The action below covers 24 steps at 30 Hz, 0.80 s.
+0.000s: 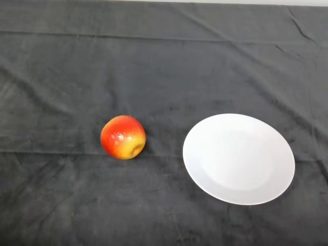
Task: Move the apple to the plate
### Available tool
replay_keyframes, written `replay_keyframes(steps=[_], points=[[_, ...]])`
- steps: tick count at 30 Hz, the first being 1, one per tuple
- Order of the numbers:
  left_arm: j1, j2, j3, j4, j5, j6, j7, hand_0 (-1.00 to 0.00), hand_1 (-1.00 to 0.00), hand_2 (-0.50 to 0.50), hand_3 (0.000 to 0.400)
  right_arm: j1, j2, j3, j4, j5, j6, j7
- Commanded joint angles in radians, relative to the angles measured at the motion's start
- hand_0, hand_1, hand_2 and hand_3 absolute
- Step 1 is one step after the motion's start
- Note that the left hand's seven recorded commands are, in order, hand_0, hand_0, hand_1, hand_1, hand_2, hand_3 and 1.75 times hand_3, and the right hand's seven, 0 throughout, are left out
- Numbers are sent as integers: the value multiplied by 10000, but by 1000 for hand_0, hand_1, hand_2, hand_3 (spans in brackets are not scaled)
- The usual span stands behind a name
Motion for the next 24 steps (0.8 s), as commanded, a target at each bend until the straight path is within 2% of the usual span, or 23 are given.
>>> replay_keyframes(steps=[1,15,24], points=[[-426,-117,-173,-419,184,-107,-11,0,0,0,0,756,456,250,318,-215,87,101],[-753,-861,-1051,-595,1152,-403,-114,0,0,0,0,774,457,245,282,-209,104,106],[-881,-1206,-1629,-739,1730,-570,-465,0,0,0,0,787,457,241,254,-205,118,110]])
